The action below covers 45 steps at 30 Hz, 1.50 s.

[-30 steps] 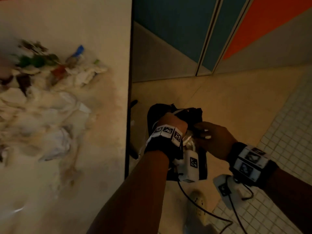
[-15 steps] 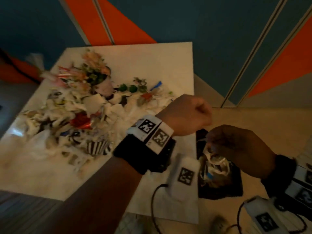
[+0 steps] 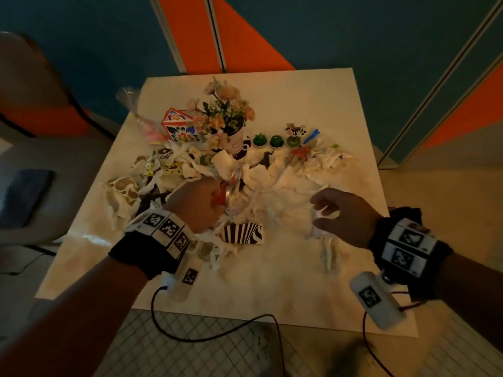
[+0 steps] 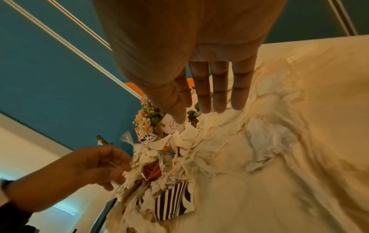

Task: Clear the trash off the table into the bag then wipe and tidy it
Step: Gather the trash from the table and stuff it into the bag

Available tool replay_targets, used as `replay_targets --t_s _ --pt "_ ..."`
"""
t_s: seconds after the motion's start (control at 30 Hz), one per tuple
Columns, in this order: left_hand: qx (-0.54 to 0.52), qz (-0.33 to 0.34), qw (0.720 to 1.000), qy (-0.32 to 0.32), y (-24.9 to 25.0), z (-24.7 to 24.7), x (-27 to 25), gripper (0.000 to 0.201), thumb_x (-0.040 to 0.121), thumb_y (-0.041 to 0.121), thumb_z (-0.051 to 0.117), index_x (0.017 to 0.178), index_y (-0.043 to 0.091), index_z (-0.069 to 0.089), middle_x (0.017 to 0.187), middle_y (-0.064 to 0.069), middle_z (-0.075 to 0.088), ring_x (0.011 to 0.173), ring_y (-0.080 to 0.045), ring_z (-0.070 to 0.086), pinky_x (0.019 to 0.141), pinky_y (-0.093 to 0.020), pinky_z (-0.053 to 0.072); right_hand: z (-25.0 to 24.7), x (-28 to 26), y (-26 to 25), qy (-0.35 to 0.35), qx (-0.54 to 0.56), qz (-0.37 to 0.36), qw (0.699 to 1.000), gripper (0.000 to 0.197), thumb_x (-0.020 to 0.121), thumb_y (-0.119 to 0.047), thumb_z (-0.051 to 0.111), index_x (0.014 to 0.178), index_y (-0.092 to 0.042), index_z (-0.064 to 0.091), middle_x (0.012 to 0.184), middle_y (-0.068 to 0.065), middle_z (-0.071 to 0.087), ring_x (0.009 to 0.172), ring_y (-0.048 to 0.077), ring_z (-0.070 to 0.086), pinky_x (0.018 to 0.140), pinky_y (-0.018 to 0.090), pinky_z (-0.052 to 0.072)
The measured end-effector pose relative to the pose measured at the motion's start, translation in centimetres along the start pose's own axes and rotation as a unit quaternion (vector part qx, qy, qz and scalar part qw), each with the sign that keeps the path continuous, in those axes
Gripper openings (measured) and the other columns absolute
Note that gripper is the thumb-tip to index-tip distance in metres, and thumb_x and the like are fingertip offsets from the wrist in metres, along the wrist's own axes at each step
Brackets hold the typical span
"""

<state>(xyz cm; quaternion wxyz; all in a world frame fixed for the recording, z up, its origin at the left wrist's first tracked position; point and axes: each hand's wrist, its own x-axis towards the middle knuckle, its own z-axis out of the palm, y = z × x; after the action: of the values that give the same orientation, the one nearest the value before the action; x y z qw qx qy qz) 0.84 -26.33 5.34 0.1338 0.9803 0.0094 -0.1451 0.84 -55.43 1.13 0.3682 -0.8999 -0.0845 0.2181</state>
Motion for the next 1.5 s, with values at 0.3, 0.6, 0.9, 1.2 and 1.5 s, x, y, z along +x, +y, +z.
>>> replay_targets --t_s 0.3,0.6,0.9,1.2,1.5 --pt "0.126 0.070 0.988 -0.059 -2.5 5.5 -3.1 0.088 0.066 0.061 0.067 0.140 0.034 0.026 0.147 0.001 0.026 0.132 -0.024 0.032 0.099 -0.043 0.044 4.4 5.1 -3.8 -0.053 -0.133 0.036 0.989 0.061 0.080 -0.034 0.073 0.133 -0.025 0.044 0.138 0.005 0.042 0.124 0.027 0.044 0.097 0.038 0.042" --pt "0.174 0.067 0.981 -0.056 -3.0 10.2 -2.5 0.086 0.079 0.046 0.057 0.144 0.043 0.001 0.150 -0.007 0.015 0.128 -0.033 0.033 0.091 -0.047 0.047 8.8 8.4 -6.7 -0.114 -0.290 0.006 0.950 0.096 0.079 -0.008 0.064 0.145 -0.051 0.008 0.159 -0.002 -0.010 0.141 0.038 0.011 0.101 0.050 0.041" --pt "0.156 0.079 0.984 -0.040 -3.2 10.9 -1.2 0.056 0.087 0.036 0.050 0.137 0.035 0.026 0.141 -0.007 0.026 0.124 -0.033 0.036 0.088 -0.049 0.048 8.9 11.5 -7.2 -0.156 -0.343 -0.002 0.926 0.094 0.082 0.000 0.058 0.144 -0.053 0.012 0.159 -0.002 -0.013 0.142 0.041 0.009 0.103 0.050 0.042" --pt "0.085 0.114 0.990 -0.004 -4.9 10.6 -1.2 0.040 0.088 0.017 0.050 0.126 0.028 0.043 0.134 -0.001 0.034 0.119 -0.024 0.041 0.088 -0.039 0.049 9.5 13.2 -7.7 -0.124 -0.334 -0.019 0.934 0.047 0.089 -0.018 0.057 0.133 -0.027 0.046 0.145 0.008 0.028 0.121 0.038 0.035 0.094 0.043 0.040" --pt "-0.257 0.044 0.944 0.200 -5.7 5.6 -0.7 0.022 0.075 -0.005 0.060 0.082 0.016 0.060 0.080 0.001 0.058 0.062 -0.009 0.049 0.048 -0.016 0.036 7.0 11.8 -7.8 0.010 -0.137 -0.012 0.990 0.035 0.081 -0.009 0.059 0.061 -0.023 0.035 0.071 -0.002 0.041 0.077 0.026 0.043 0.067 0.031 0.030"
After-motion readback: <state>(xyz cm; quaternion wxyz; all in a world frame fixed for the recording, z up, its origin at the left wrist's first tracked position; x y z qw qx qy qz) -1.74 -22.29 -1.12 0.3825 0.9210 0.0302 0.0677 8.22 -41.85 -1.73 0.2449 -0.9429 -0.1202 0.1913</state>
